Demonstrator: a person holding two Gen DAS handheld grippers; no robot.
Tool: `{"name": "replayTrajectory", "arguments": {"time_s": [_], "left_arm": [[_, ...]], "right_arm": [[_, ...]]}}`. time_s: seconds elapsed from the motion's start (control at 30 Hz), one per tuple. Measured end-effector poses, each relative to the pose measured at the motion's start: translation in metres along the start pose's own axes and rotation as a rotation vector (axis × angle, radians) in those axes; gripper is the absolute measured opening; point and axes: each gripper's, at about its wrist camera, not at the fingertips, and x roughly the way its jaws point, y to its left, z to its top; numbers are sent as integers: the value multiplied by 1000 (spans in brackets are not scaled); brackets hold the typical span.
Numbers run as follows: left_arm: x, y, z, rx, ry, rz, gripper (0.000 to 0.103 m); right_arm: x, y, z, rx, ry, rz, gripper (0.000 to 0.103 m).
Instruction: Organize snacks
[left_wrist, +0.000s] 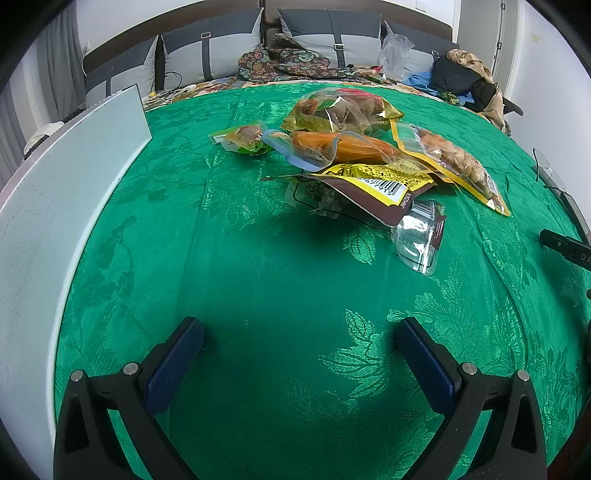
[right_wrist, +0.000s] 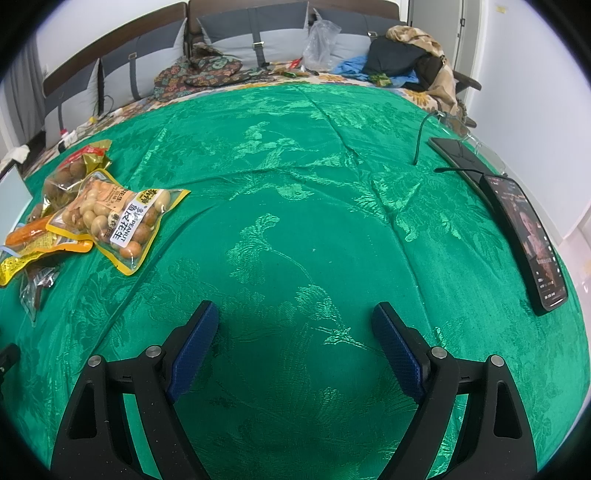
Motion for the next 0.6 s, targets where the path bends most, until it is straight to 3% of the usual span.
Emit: {"name": "replayTrajectory", "arguments": {"time_s": [0.6], "left_arm": [[0, 0, 0, 1, -1, 0, 103]], "right_arm": [[0, 0, -1, -2, 1, 2, 90]]}}
